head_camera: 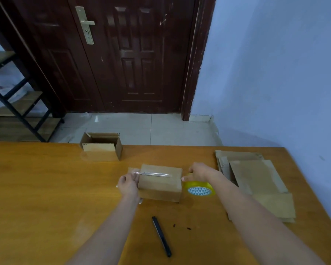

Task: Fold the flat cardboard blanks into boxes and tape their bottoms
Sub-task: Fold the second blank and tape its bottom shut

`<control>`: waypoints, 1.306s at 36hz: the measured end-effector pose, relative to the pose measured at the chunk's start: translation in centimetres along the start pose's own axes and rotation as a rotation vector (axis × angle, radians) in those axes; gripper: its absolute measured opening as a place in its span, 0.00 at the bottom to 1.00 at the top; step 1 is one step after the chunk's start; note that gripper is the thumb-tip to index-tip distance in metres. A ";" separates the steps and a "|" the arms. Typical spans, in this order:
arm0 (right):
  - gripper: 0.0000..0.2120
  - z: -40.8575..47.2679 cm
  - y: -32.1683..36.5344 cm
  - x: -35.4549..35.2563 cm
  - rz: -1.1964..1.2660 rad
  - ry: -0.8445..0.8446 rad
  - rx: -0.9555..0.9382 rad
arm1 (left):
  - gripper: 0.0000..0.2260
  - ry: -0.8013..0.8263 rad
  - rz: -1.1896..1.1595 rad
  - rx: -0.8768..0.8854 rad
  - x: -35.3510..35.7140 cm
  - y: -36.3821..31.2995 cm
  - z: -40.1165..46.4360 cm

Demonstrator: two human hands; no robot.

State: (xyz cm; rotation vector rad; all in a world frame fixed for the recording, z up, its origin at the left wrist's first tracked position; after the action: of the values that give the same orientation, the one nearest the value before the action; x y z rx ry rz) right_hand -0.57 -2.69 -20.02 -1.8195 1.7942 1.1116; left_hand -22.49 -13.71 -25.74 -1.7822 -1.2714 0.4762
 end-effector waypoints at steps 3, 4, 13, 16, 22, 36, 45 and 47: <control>0.34 0.0 -0.1 0.0 0.007 -0.004 0.002 | 0.13 0.021 0.020 -0.016 0.1 0.0 0.0; 0.34 0.1 -0.2 0.1 0.013 -0.005 0.004 | 0.13 0.032 0.039 -0.030 0.0 0.1 0.2; 0.36 0.4 -0.8 0.6 0.069 -0.013 -0.002 | 0.12 0.162 0.374 -0.253 -0.4 2.5 1.6; 0.35 0.5 -1.0 0.8 0.113 -0.008 -0.020 | 0.16 0.216 0.415 -0.323 -0.3 2.5 2.3; 0.34 0.5 -1.0 0.9 0.124 0.006 -0.052 | 0.20 0.233 0.395 -0.446 -1.5 4.0 2.5; 0.34 0.9 -0.9 1.1 0.095 0.014 -0.081 | 0.22 0.380 1.112 0.425 4.6 -2.4 -2.8; 0.23 1.3 -1.7 1.4 0.122 -0.048 -0.122 | 0.39 0.400 1.847 0.741 5.5 0.5 -3.7; 0.28 1.0 -1.8 1.4 0.156 -0.062 -0.134 | 0.45 0.395 1.847 0.720 5.5 0.5 -3.5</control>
State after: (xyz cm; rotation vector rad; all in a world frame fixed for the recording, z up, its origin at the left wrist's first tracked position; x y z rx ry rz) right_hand 0.68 -2.68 -22.20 -1.7204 1.8938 1.3612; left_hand -17.47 -10.35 -23.32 -1.7236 1.0517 1.2094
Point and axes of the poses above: each hand's wrist, its own z-axis towards the middle knuckle, its own x-axis out of the palm, y = z × x, the point moved 4 cm from there along z, towards the middle knuckle, and after that the axes turned 1 degree about -y, right-handed, at the moved point
